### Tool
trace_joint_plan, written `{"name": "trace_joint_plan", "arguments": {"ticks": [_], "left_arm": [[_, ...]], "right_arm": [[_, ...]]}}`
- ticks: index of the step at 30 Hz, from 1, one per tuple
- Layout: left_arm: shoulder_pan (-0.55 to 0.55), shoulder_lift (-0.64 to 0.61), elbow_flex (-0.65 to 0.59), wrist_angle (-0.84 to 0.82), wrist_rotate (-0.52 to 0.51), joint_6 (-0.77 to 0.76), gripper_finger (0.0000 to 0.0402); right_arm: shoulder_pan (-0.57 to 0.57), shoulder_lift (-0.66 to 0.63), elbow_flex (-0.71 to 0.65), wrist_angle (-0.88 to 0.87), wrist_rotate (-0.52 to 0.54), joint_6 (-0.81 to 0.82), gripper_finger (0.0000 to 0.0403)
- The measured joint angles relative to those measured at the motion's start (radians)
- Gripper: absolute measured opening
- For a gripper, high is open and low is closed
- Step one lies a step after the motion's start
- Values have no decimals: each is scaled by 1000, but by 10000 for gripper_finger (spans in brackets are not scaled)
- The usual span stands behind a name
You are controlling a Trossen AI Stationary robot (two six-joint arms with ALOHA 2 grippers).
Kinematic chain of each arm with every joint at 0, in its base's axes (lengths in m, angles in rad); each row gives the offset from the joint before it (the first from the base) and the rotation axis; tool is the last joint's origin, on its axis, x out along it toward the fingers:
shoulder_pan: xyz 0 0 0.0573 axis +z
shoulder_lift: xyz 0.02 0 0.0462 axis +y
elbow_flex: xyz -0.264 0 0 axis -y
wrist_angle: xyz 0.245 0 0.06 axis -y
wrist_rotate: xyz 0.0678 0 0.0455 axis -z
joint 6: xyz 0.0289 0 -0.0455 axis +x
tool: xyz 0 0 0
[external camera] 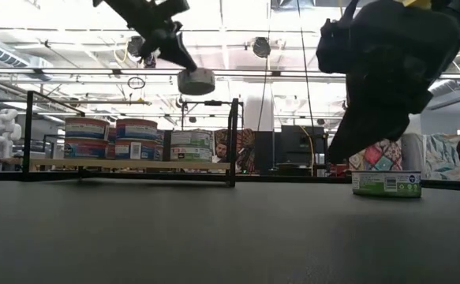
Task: Stack canned seafood by type on shelf
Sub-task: Stack the bottom green tuna can on the top green tuna can on the shelf
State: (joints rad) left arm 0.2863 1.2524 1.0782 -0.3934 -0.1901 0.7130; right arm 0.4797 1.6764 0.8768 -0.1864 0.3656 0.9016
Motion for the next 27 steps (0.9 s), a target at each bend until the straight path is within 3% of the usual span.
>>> {"name": "trace_joint_plan", "arguments": {"ticks": [7, 13, 27], "left_arm": [[176, 45, 0, 75, 136, 8, 0], [278, 127, 0, 110, 175, 9, 0], [330, 285, 0, 185, 189, 9, 0]], "right_arm": [[0, 0, 0, 20, 16, -79, 0], [0, 0, 0, 42, 36, -129, 0], [0, 0, 0, 42, 36, -188, 0]]}}
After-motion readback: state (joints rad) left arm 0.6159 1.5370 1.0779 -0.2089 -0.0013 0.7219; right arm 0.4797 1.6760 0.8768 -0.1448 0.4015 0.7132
